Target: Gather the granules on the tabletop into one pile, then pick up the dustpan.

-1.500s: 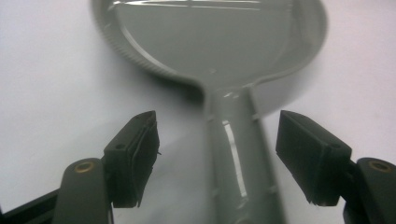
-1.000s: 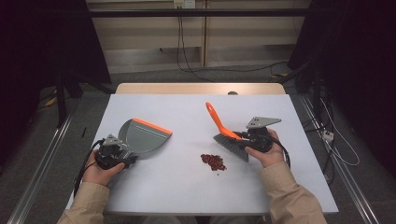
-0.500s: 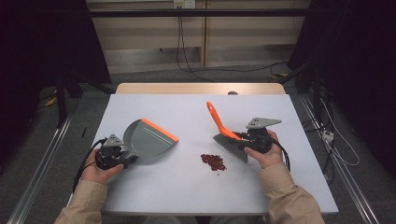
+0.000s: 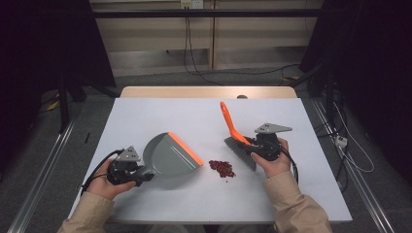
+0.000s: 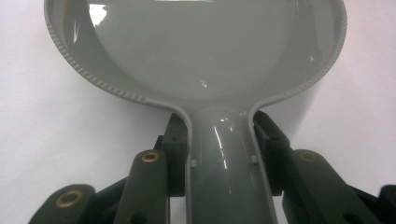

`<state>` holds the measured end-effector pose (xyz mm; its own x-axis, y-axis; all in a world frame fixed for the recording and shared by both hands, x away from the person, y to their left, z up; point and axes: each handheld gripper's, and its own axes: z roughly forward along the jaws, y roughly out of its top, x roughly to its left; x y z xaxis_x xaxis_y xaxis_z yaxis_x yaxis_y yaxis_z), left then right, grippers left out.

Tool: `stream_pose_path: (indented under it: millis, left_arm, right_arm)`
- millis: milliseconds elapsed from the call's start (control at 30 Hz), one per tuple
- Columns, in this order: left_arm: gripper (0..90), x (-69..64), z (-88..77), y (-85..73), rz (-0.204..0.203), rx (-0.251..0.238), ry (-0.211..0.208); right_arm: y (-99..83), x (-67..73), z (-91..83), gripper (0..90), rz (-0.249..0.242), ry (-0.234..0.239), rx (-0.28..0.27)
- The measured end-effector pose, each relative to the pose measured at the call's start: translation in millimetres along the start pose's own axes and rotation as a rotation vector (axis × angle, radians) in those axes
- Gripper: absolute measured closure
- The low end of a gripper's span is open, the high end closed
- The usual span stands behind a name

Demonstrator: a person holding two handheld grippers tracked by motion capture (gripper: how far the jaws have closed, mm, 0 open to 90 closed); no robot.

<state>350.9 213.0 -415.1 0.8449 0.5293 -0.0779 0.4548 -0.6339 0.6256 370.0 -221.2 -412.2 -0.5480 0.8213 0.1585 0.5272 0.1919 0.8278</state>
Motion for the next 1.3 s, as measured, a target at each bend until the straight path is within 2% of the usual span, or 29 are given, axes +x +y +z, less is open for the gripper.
stream_pose_path:
  millis: [233, 267, 367, 400, 467, 733, 800, 967, 1133, 1300]
  left_arm:
    - [63.6, -13.0, 4.5, 1.0, 0.056, 0.051, -0.060]
    - [63.5, -15.3, 5.7, 1.1, 0.040, 0.042, -0.069]
    - [63.5, -17.3, 7.1, 2.4, 0.058, 0.052, -0.089]
    - [63.5, -18.6, 8.0, 2.5, 0.053, 0.049, -0.094]
    - [63.5, -19.6, 9.1, 3.2, 0.068, 0.056, -0.108]
    - [63.5, -27.6, 11.8, 5.4, 0.085, 0.062, -0.129]
    - [63.4, -27.9, 11.0, 5.8, 0.106, 0.078, -0.130]
    - [63.4, -33.0, 13.7, 7.8, 0.131, 0.074, -0.148]
    - [63.4, -37.9, 17.6, 10.9, 0.140, 0.079, -0.154]
    - [63.3, -41.5, 20.8, 13.5, 0.151, 0.078, -0.161]
  right_arm:
    - [-2.0, 3.2, -1.6, 71.0, 0.016, -0.023, 0.000]
    - [-2.6, 3.2, -1.2, 71.0, 0.026, -0.023, 0.005]
    - [-4.7, 4.3, 0.5, 71.0, 0.031, -0.025, 0.014]
    - [-5.3, 5.3, 1.7, 71.0, 0.023, -0.032, 0.027]
    - [-6.6, 6.9, 4.1, 71.0, 0.014, -0.043, 0.046]
    - [-8.9, 7.5, 4.4, 71.0, 0.017, -0.073, 0.067]
    - [-9.2, 7.5, 3.9, 71.1, 0.017, -0.078, 0.063]
    - [-12.0, 11.1, 5.2, 71.0, 0.016, -0.089, 0.062]
    - [-11.3, 18.0, 8.2, 71.1, -0.010, -0.118, 0.065]
    - [-10.1, 32.4, 14.7, 71.1, -0.050, -0.145, 0.072]
